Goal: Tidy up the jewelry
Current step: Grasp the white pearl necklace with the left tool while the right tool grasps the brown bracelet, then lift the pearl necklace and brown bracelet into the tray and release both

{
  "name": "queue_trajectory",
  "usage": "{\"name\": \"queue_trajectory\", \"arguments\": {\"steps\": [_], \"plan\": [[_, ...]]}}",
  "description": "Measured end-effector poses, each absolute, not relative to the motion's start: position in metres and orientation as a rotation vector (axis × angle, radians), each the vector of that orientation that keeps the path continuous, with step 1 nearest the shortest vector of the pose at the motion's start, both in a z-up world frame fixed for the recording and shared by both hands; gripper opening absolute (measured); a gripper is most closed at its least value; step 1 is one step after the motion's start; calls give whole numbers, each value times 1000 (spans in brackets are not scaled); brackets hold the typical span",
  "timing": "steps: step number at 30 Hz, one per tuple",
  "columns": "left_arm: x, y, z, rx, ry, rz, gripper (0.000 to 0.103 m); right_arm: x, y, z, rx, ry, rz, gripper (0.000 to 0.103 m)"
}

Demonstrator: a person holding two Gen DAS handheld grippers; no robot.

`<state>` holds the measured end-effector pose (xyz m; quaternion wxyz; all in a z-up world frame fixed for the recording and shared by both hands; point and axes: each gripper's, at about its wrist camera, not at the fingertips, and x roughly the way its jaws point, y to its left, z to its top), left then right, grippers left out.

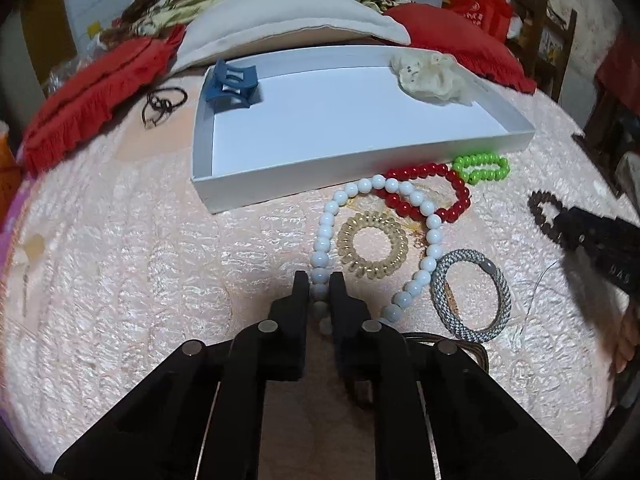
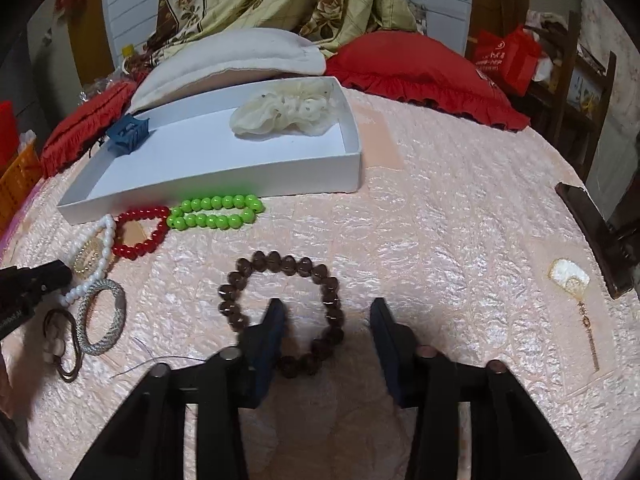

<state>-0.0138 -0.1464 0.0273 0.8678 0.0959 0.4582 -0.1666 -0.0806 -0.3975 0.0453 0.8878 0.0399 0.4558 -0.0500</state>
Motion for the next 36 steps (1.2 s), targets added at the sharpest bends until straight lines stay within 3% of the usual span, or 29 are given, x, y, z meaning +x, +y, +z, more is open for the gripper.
{"name": "queue_trajectory", "arguments": {"steps": [1, 3, 36], "plan": [[-15, -147, 28, 206, 955, -350, 8, -80, -396, 45, 83, 947, -100, 27], [-15, -146, 33, 174, 959, -376, 8, -80, -397, 46, 99, 949, -89, 8], [-69, -123, 175, 67, 741, -471, 8, -118, -374, 165, 130, 738, 48, 9]]}}
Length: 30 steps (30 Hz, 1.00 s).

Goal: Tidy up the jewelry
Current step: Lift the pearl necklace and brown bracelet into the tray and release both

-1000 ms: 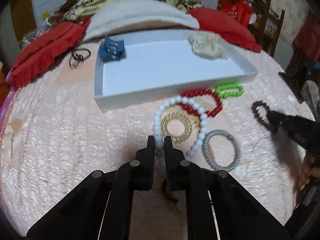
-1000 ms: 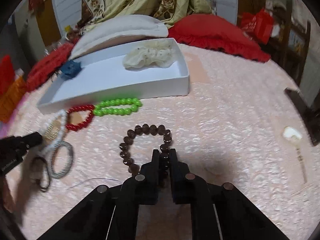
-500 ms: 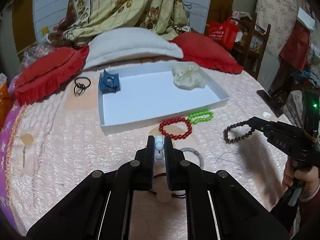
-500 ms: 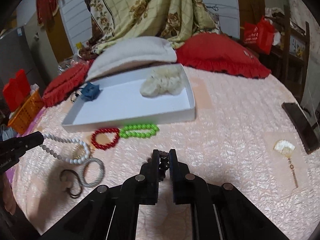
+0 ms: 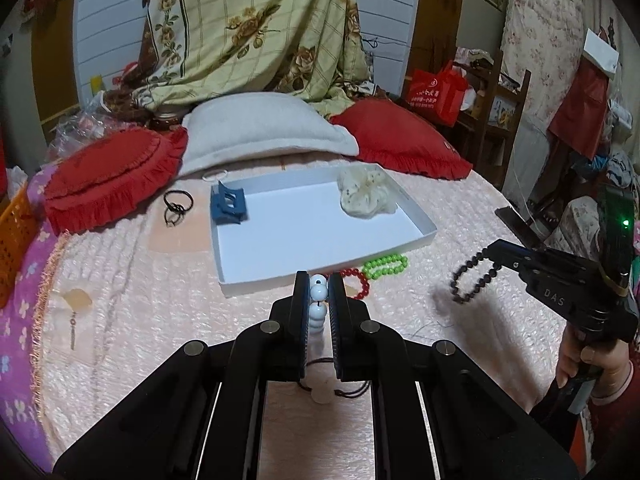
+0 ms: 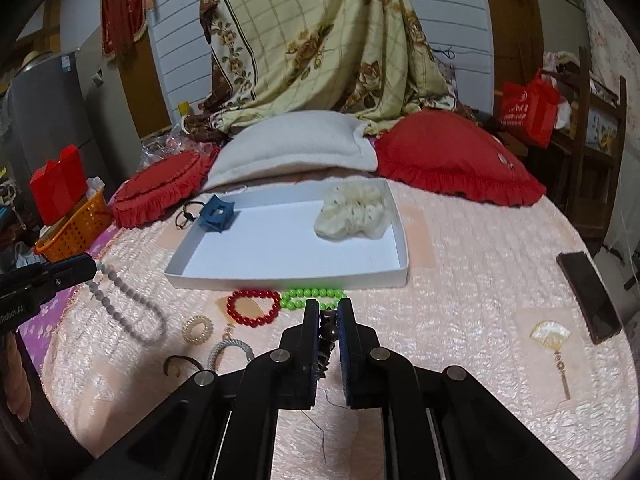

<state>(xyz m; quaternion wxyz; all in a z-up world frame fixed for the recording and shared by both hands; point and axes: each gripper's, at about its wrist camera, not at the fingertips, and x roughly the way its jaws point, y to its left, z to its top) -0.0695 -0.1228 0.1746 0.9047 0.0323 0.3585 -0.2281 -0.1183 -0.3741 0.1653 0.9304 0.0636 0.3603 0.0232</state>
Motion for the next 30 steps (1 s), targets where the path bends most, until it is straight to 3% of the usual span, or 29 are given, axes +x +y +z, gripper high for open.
{"name": "queue_trajectory", "arguments": {"steps": [19, 30], "plan": [[-3, -112, 195, 64, 733, -401, 8, -56, -364, 190, 76, 747, 52, 9], [48, -128, 178, 90, 782, -367, 8, -5, -369, 185, 76, 781, 34, 9]]}}
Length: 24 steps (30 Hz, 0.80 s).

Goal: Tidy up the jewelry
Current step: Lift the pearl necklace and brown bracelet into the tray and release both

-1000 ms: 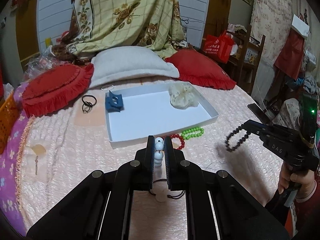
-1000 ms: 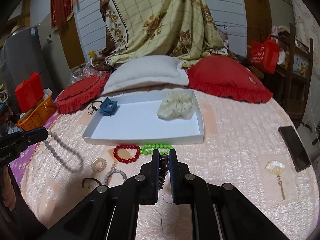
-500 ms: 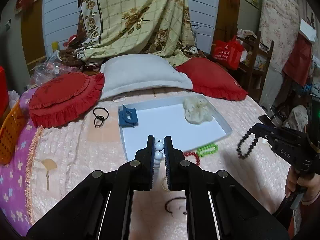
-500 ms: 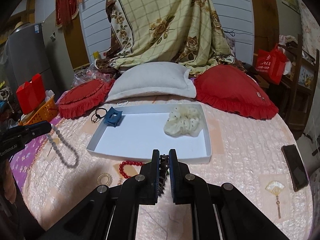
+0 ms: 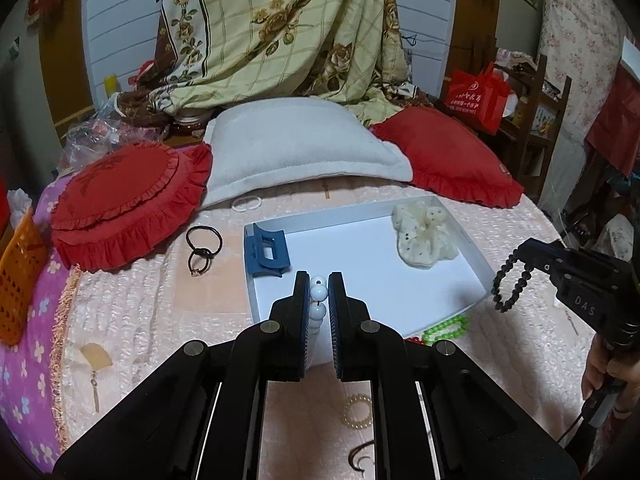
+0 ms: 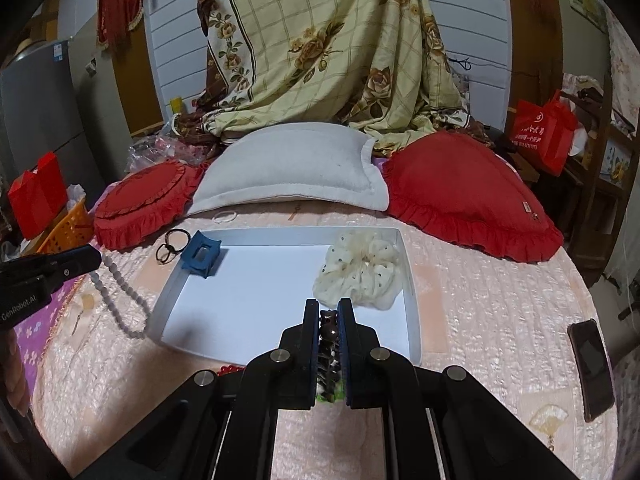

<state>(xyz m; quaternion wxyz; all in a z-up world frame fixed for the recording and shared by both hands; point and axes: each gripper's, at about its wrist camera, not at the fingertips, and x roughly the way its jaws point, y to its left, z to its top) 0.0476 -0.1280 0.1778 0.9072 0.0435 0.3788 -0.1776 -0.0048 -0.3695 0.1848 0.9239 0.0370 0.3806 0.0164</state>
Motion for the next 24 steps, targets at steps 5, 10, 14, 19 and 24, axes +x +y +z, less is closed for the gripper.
{"name": "queue_trajectory", "arguments": {"steps": [5, 10, 14, 19, 24], "plan": [[65, -133, 160, 103, 818, -352, 8, 13, -372, 172, 71, 810, 19, 9], [79, -133, 138, 109, 865, -327, 8, 29, -376, 154, 87, 849, 10, 8], [90, -128, 123, 95, 899, -309, 8, 42, -379, 143, 112, 876, 6, 9], [100, -125, 114, 89, 913, -303, 8, 55, -370, 140, 115, 883, 27, 9], [111, -130, 118, 74, 903, -327, 8, 80, -348, 144, 110, 882, 74, 9]]}}
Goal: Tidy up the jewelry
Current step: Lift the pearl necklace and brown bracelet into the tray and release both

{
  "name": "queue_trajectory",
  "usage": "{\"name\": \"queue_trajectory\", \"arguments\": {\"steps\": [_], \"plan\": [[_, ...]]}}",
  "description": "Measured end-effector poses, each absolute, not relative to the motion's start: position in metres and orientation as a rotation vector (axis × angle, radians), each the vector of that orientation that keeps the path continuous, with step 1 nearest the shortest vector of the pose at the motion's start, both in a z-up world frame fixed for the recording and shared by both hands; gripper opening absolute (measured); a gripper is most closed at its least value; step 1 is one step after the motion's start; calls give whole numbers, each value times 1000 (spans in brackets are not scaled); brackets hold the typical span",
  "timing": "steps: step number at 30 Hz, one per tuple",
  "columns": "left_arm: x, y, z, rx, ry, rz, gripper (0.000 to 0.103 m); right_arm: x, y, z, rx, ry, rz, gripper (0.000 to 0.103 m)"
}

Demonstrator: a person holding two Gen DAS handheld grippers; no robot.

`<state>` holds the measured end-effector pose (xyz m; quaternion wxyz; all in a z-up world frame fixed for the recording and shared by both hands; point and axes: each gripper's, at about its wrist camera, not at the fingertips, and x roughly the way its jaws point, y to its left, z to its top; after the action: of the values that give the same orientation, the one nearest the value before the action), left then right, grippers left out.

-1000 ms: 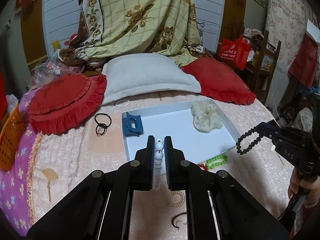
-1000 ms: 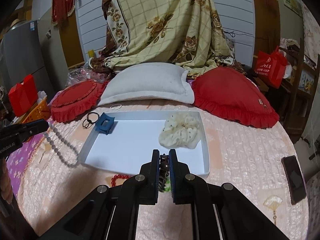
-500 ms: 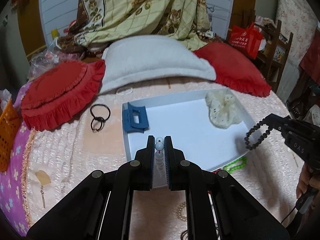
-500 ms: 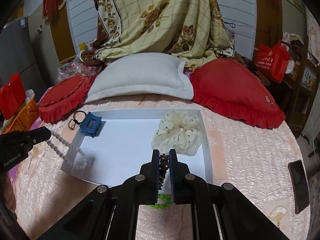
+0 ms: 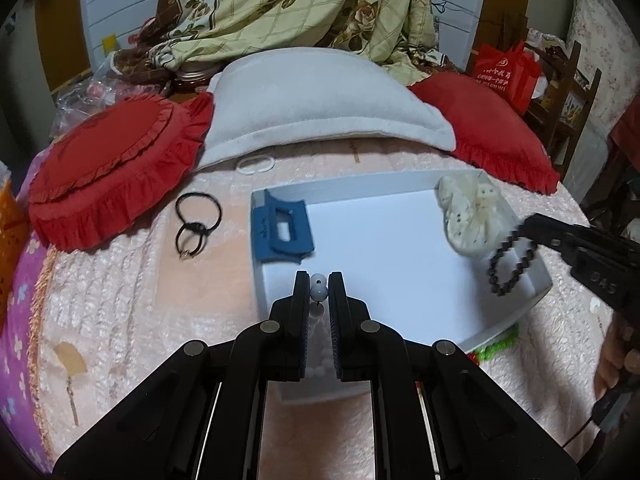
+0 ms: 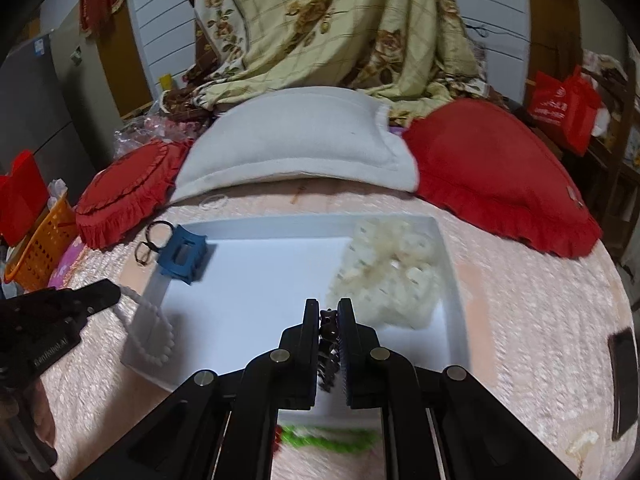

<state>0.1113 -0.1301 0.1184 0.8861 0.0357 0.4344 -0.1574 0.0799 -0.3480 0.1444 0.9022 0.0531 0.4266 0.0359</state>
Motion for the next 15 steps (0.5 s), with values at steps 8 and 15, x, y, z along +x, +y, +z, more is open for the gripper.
{"name": "queue_trajectory", "arguments": {"steps": [8, 15], "plan": [[133, -141, 119, 43, 902, -362, 8, 141, -313, 140, 136, 911, 118, 9], [163, -153, 108, 57, 917, -343, 8, 182, -322, 105, 235, 1001, 88, 9]]}}
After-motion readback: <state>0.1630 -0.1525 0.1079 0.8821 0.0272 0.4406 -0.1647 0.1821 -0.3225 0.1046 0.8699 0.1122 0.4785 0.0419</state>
